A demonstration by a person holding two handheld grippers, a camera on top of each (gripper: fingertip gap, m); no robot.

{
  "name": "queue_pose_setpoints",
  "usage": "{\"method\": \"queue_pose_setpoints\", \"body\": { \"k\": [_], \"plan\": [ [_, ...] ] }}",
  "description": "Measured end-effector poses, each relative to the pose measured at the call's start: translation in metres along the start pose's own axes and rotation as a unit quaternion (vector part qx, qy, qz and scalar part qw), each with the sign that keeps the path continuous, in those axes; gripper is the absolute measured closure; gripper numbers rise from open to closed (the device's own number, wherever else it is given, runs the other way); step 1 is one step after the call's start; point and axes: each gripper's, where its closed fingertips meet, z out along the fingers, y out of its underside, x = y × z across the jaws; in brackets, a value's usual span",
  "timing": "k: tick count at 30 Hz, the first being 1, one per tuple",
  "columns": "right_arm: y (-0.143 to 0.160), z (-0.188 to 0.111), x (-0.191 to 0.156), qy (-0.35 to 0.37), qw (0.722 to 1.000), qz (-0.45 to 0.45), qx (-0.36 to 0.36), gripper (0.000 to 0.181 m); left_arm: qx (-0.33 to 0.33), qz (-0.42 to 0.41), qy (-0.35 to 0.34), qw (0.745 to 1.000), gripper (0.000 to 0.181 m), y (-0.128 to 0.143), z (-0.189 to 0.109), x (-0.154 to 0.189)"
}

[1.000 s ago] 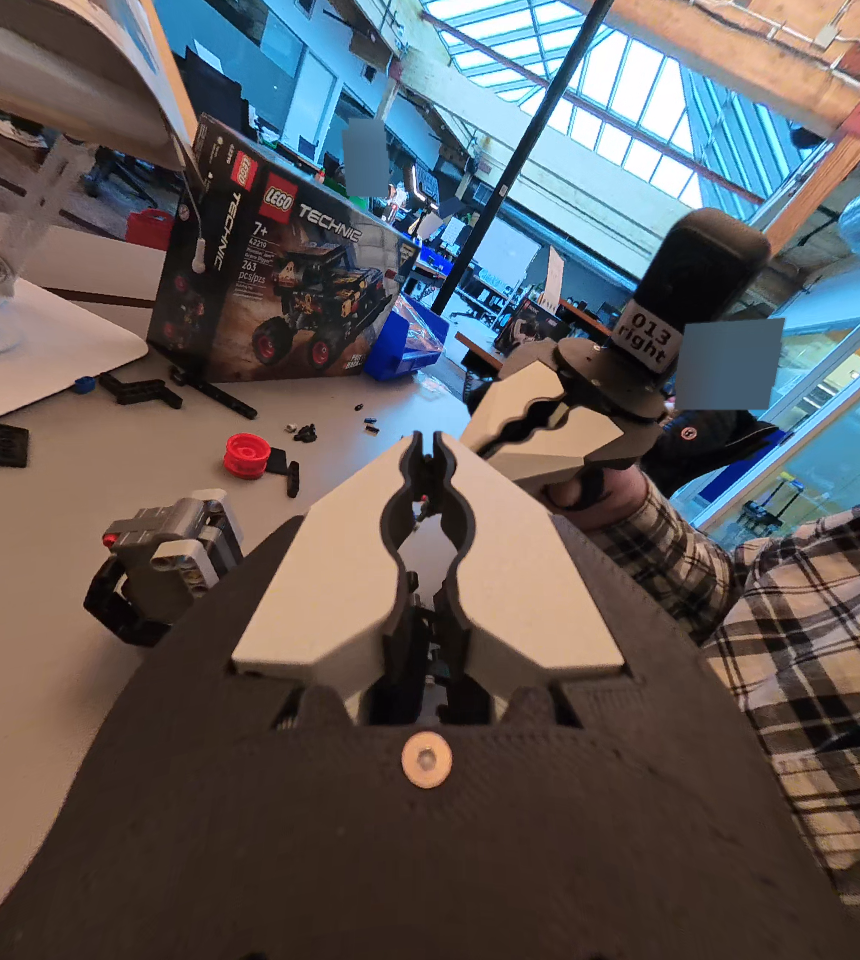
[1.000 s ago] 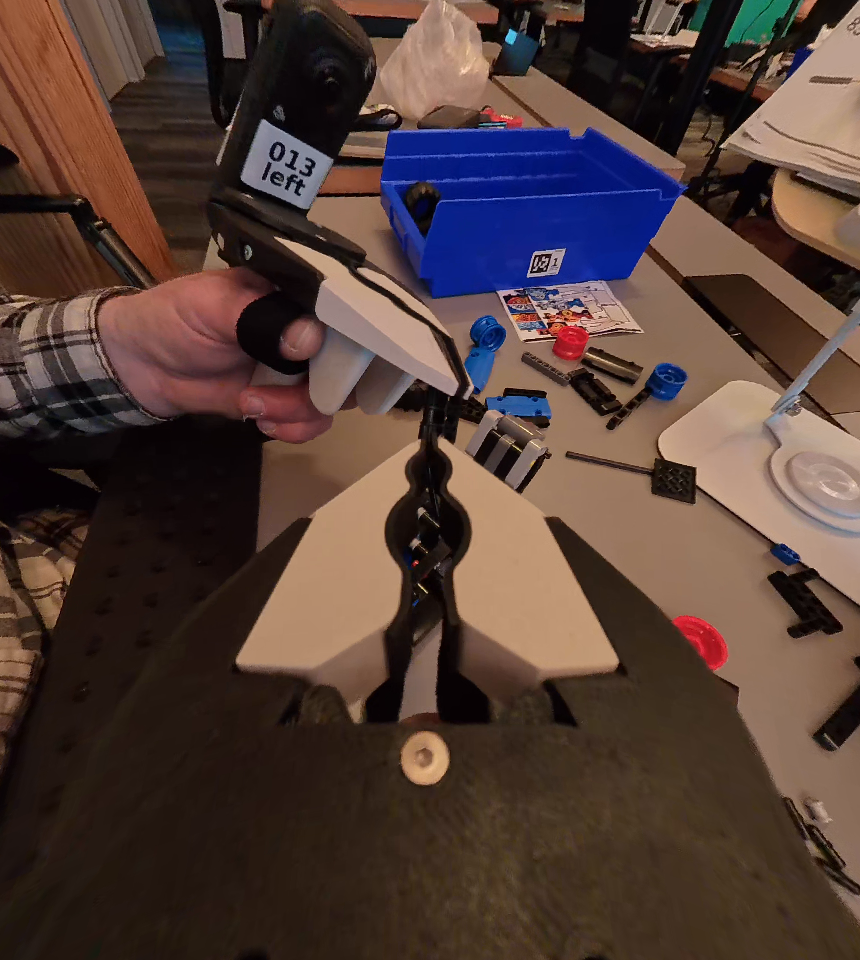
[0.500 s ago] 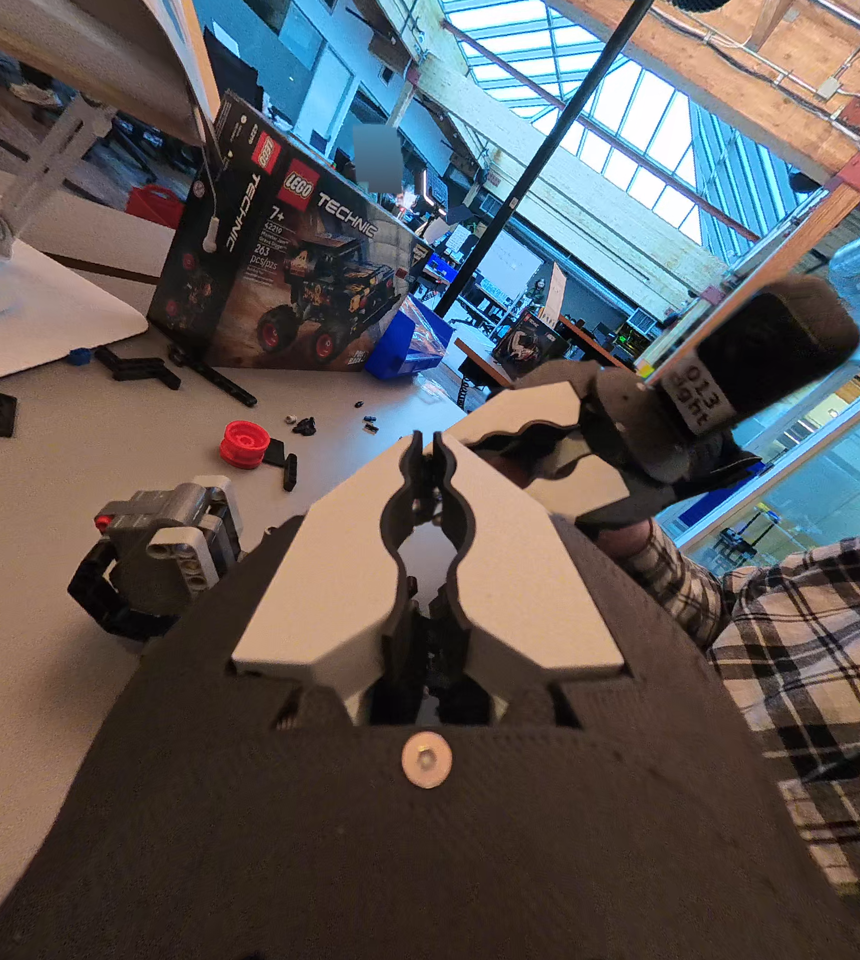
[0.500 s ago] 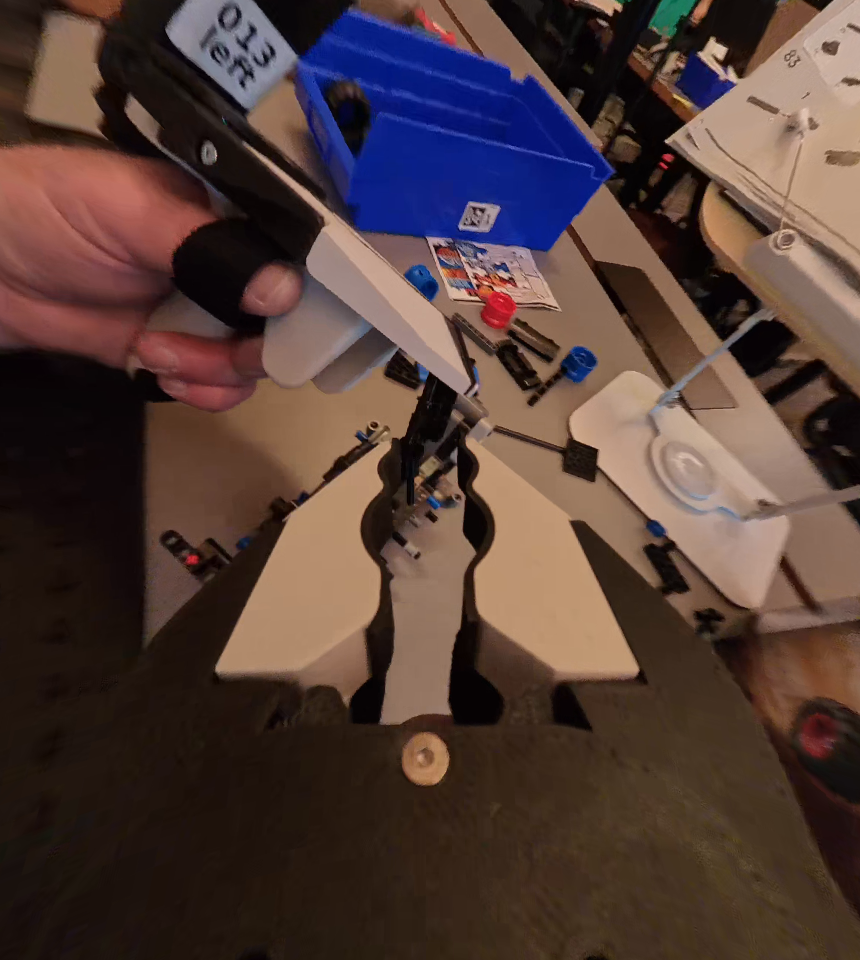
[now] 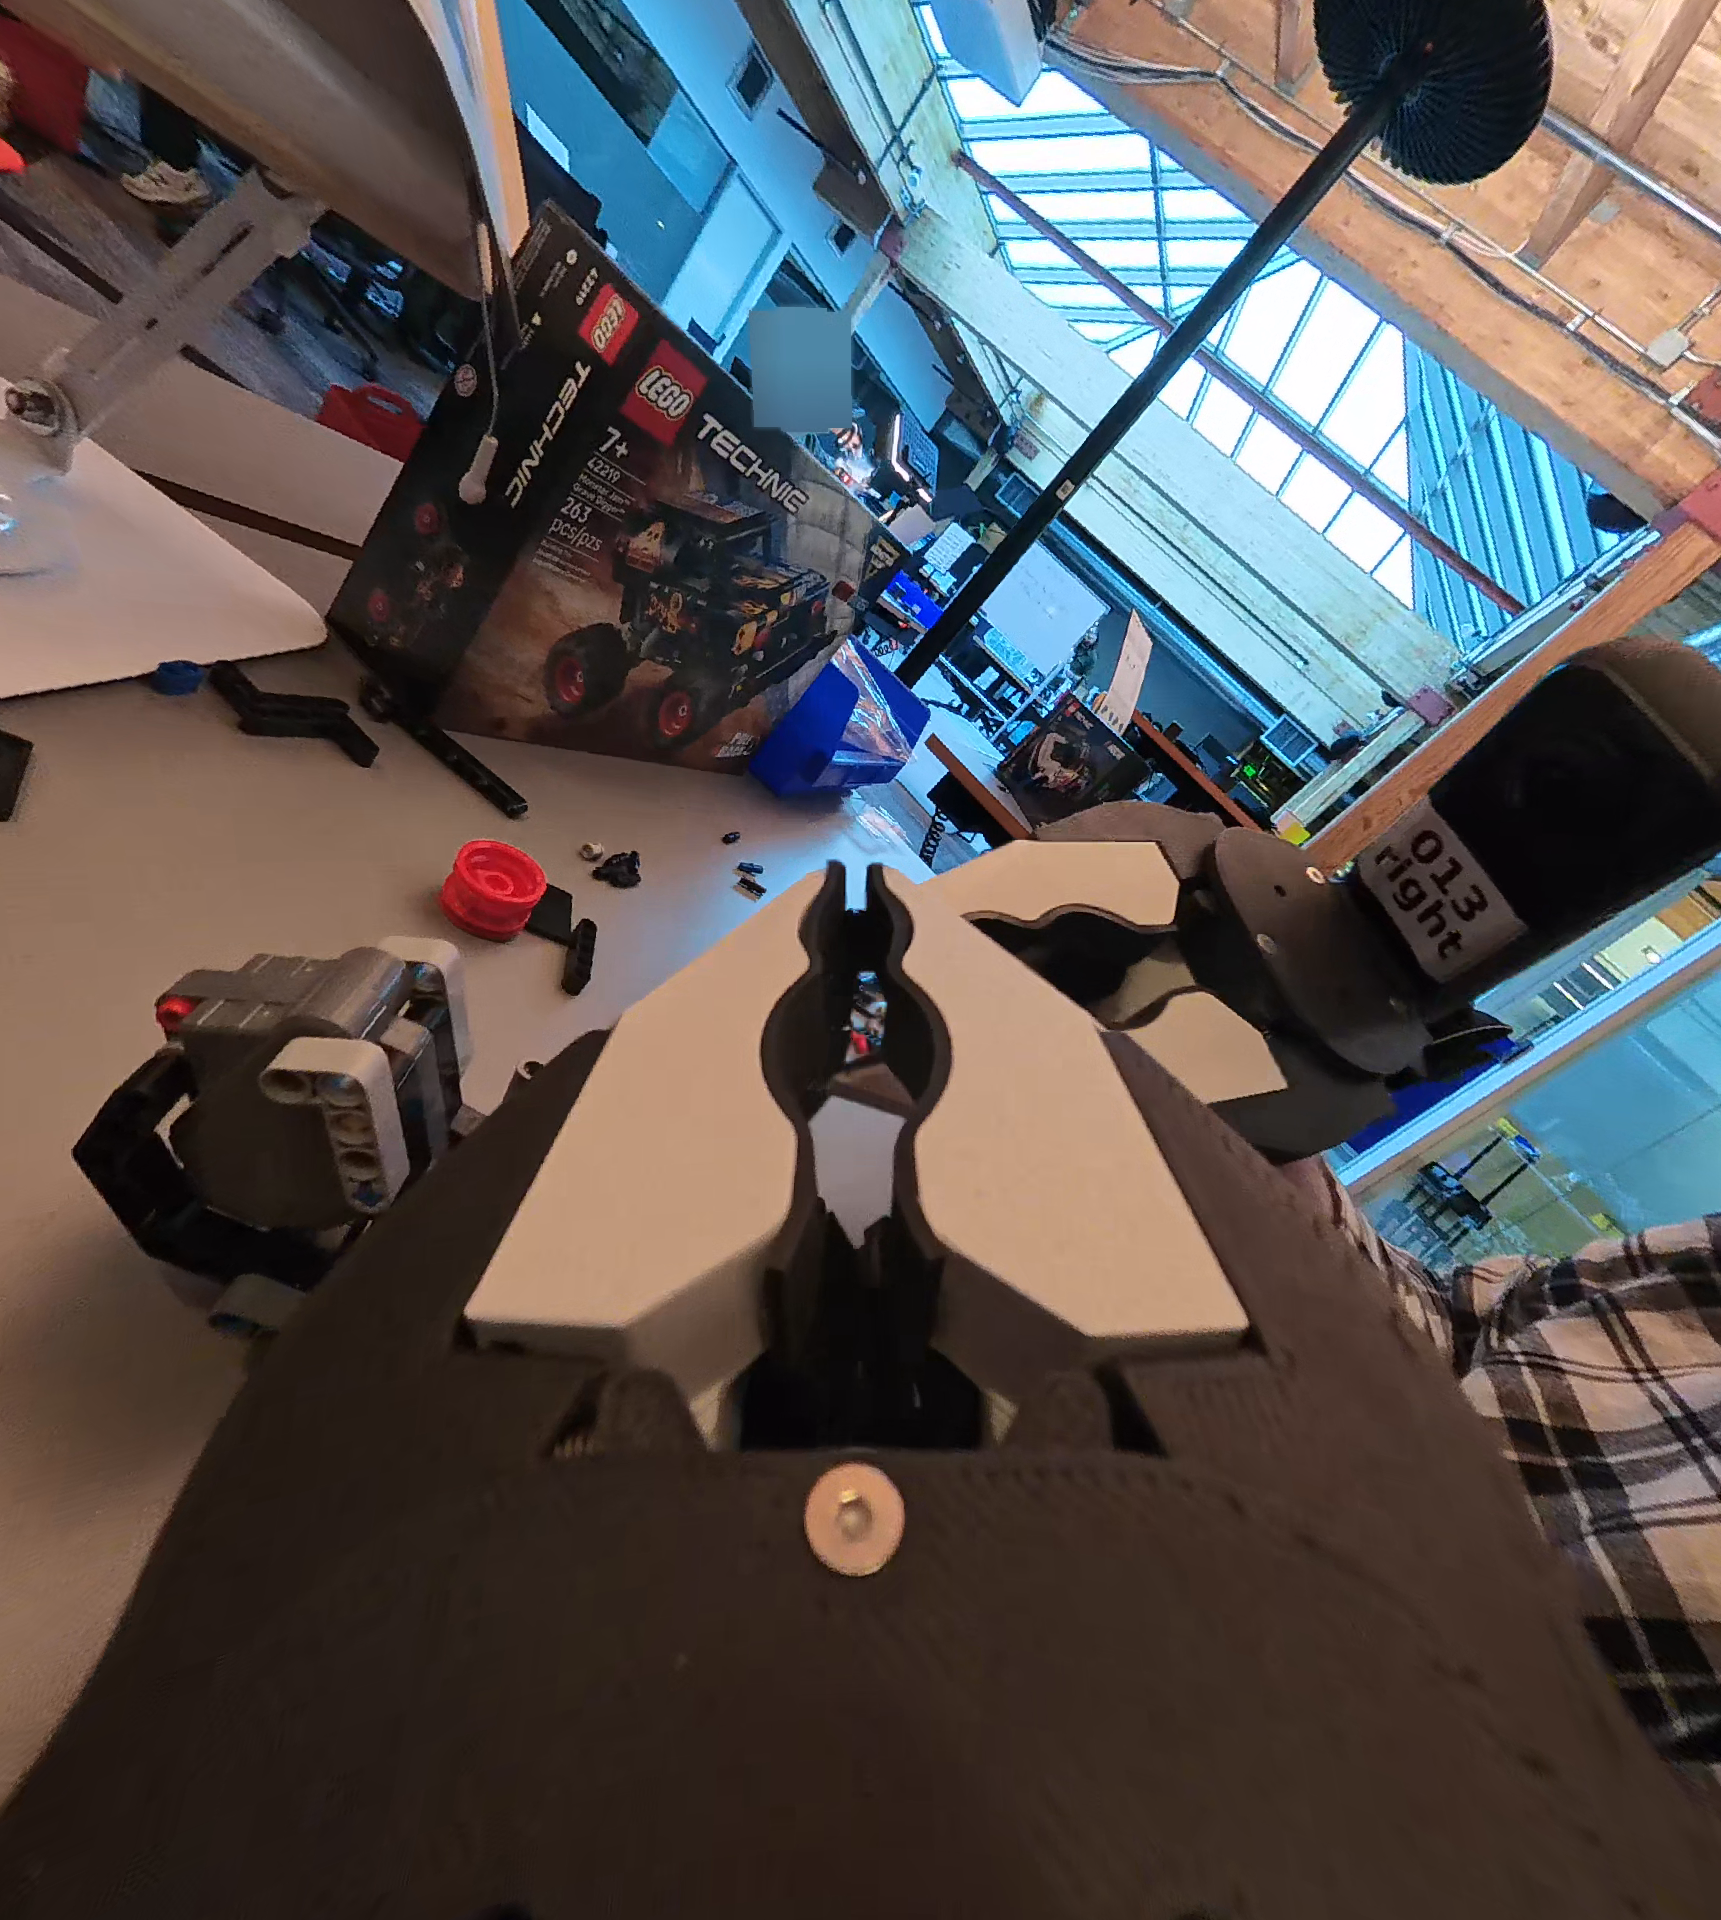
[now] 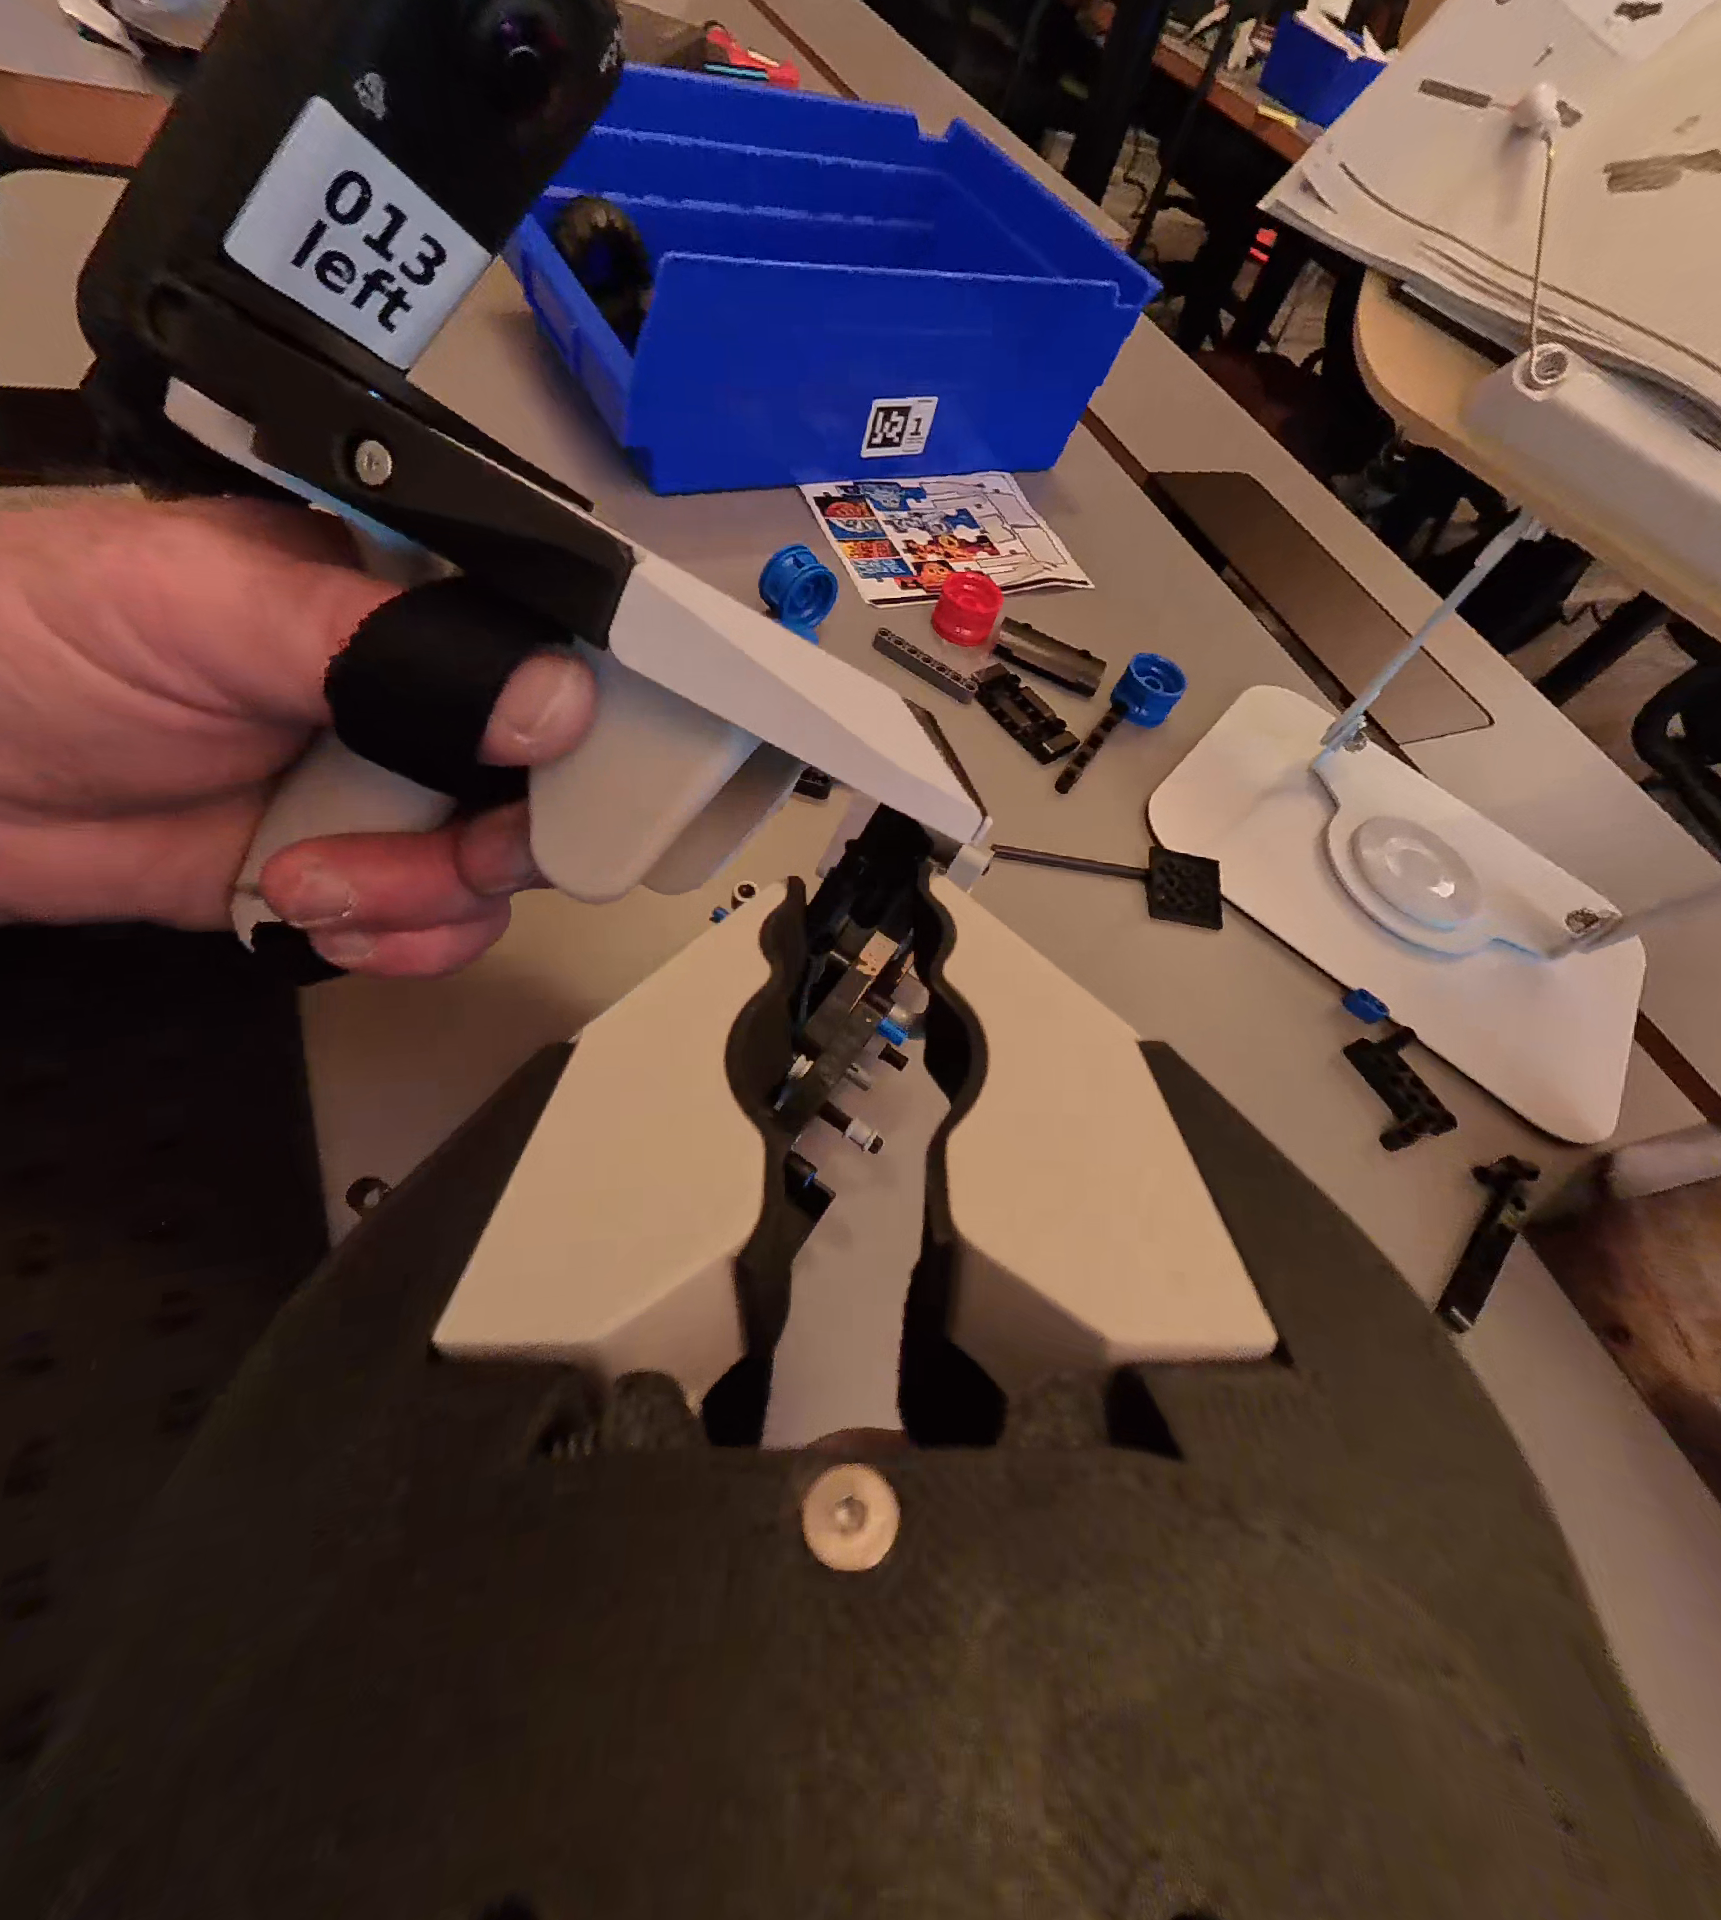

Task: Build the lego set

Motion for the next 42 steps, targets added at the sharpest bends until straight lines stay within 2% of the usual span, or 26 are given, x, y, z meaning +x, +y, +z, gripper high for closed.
{"method": "queue_pose_setpoints", "body": {
  "k": [6, 9, 12, 15, 17, 22, 26, 27, 29, 31, 33, 36, 42],
  "plan": [
    [-0.001, 0.0, 0.003, -0.001, 1.0, 0.019, 0.01, 0.171, 0.017, -0.011, -0.007, 1.0, 0.18, -0.003, -0.003, -0.005],
    [-0.003, 0.002, 0.003, 0.018, 1.0, 0.012, 0.01, 0.159, 0.032, -0.016, -0.014, 0.999, 0.179, -0.005, -0.002, -0.006],
    [-0.003, 0.005, 0.003, 0.057, 0.998, -0.026, -0.003, 0.155, 0.047, -0.019, -0.02, 0.999, 0.18, -0.008, -0.001, -0.005],
    [-0.004, 0.004, 0.008, 0.099, 0.994, -0.055, -0.003, 0.168, 0.058, -0.029, -0.017, 0.998, 0.18, -0.009, -0.001, -0.004],
    [-0.005, 0.004, 0.01, 0.102, 0.993, -0.055, -0.002, 0.171, 0.057, -0.042, -0.01, 0.997, 0.179, -0.008, -0.001, -0.003],
    [-0.001, 0.002, 0.008, 0.036, 0.999, -0.002, 0.007, 0.175, 0.048, -0.052, -0.001, 0.997, 0.179, -0.005, -0.002, -0.003],
    [0.009, -0.001, 0.012, -0.032, 0.996, 0.087, 0.005, 0.175, 0.028, -0.026, -0.01, 0.999, 0.157, -0.003, -0.006, -0.003],
    [0.012, -0.002, 0.013, -0.051, 0.992, 0.114, 0.003, 0.175, 0.015, -0.005, -0.023, 1.0, 0.151, -0.001, -0.009, -0.005],
    [0.024, -0.002, 0.018, -0.075, 0.985, 0.155, -0.017, 0.174, -0.011, 0.029, -0.031, 0.999, 0.151, 0.003, -0.017, -0.007],
    [0.039, 0.001, 0.022, -0.096, 0.975, 0.196, -0.04, 0.174, -0.067, 0.079, -0.063, 0.993, 0.147, 0.016, -0.026, -0.017],
    [0.051, 0.003, 0.015, -0.139, 0.958, 0.241, -0.062, 0.175, -0.124, 0.133, -0.088, 0.979, 0.148, 0.031, -0.037, -0.028],
    [0.065, 0.008, 0.011, -0.163, 0.944, 0.274, -0.085, 0.175, -0.169, 0.211, -0.152, 0.951, 0.145, 0.041, -0.054, -0.05],
    [0.07, 0.017, 0.013, -0.181, 0.921, 0.329, -0.102, 0.175, -0.19, 0.189, -0.131, 0.955, 0.148, 0.056, -0.052, -0.052]
  ]
}}
